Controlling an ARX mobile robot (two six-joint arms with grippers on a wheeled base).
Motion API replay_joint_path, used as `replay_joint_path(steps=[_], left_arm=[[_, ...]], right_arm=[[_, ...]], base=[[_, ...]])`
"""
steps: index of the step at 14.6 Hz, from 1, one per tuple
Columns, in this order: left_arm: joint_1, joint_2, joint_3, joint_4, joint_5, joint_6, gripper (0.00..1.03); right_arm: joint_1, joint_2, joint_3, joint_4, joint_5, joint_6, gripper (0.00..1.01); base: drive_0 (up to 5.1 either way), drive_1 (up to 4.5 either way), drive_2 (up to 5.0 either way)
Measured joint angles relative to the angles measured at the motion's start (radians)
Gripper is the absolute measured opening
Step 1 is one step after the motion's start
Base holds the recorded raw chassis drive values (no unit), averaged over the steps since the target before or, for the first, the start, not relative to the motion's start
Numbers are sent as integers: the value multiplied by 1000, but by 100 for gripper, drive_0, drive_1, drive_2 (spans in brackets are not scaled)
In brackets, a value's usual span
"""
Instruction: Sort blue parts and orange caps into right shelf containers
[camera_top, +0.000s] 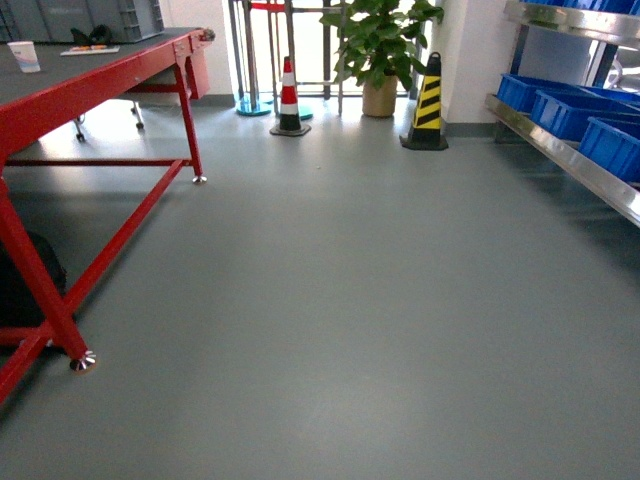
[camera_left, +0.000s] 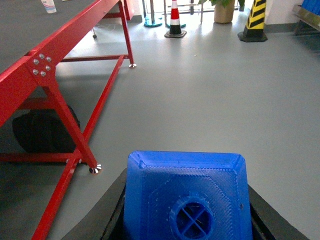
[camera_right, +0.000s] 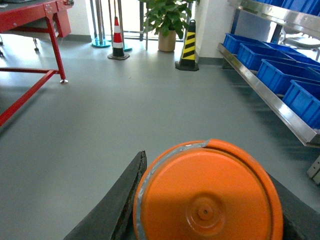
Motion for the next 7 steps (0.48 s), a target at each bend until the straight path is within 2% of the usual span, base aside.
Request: replay_joint_path(steps=[7], left_arm=[[0, -1, 0, -1, 0, 0, 44]], right_arm=[[0, 0, 0, -1, 0, 0, 44]], base=[[4, 432, -423]])
